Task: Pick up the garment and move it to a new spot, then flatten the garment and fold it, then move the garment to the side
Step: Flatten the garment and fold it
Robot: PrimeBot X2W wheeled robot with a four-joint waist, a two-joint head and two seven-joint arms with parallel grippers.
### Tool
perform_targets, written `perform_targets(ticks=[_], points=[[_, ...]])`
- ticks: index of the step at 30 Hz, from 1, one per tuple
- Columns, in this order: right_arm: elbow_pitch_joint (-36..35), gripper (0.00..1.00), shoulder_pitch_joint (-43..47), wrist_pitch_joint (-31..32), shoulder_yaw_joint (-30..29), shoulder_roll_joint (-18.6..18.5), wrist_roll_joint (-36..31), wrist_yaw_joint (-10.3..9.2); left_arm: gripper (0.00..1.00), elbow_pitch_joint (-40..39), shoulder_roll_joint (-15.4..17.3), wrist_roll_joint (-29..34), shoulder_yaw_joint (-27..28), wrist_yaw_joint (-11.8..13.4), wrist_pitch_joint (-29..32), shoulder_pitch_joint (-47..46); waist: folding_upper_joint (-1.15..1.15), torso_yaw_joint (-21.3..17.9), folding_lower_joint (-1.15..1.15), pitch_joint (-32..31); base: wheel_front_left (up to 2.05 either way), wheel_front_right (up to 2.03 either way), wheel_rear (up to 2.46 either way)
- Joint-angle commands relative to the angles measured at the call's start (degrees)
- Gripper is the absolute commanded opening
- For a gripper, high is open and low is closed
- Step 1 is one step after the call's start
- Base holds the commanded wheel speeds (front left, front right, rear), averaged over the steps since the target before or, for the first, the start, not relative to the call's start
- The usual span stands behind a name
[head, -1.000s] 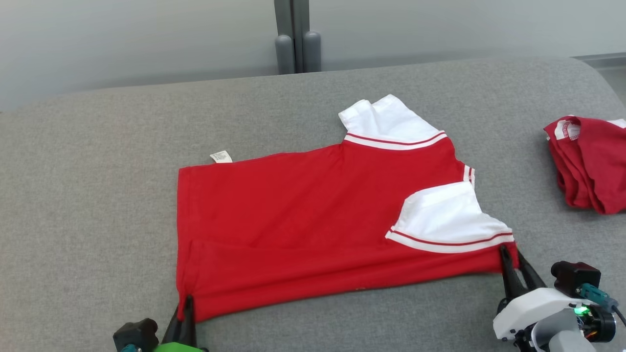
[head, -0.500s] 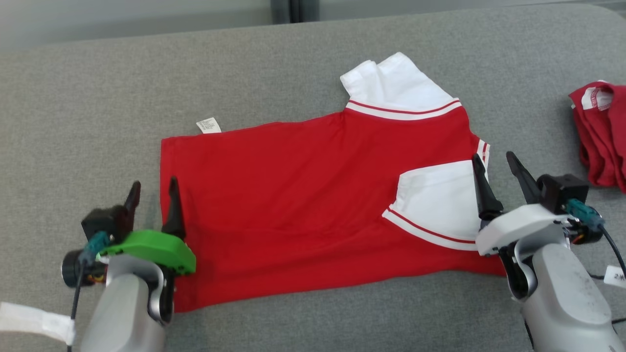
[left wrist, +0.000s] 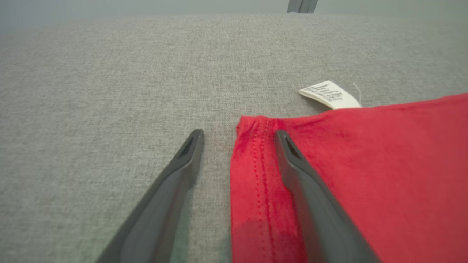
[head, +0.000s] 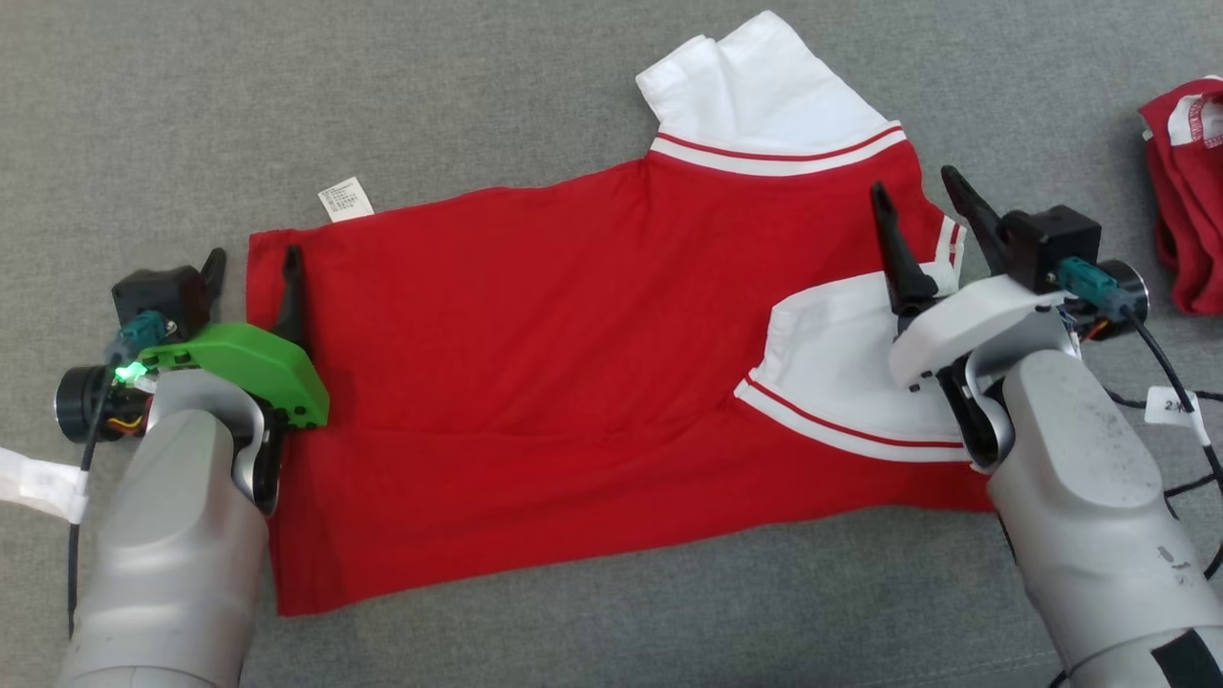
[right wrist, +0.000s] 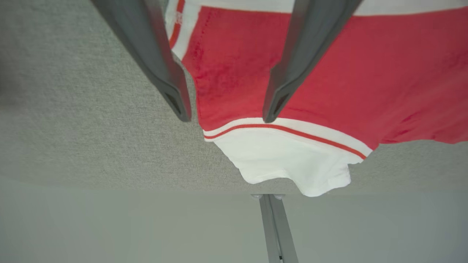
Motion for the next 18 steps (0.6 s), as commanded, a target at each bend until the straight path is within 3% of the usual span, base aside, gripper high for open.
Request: perform_targets(ticks=[1,3,8,18], points=[[0.67,1.00,-1.61,0.01,0.55,-0.24,-0.38,-0.09,0.45,1.60,0.19,0.07,-0.51,-0.14,0.26,-1.04,0.00,-0.31,0.00,1.10,0.00,0.00,0.00],[1.62,1.00,-3.60,0.10,0.65,-0.73,-0.38,-0.09,0.00,2.86,-0.30,-0.09,-1.08,-0.20,0.28,-1.72,0.00,0.10,0.00,1.50,0.00,0.00,0.00],[4.50,1.00,-9.42,1.96,1.61,-1.92,-1.06,-0.09,0.00,2.49,-0.84,-0.73,-1.93,-0.21,0.25,-2.83,0.00,1.87,0.00,2.39,0.00,0.00,0.00],[13.30,1.00,-22.42,9.28,4.01,-5.25,-2.45,-0.09,0.00,-7.74,-2.46,-1.41,-4.13,-0.13,0.11,-2.69,0.00,7.86,0.00,5.51,0.00,0.00,0.00]])
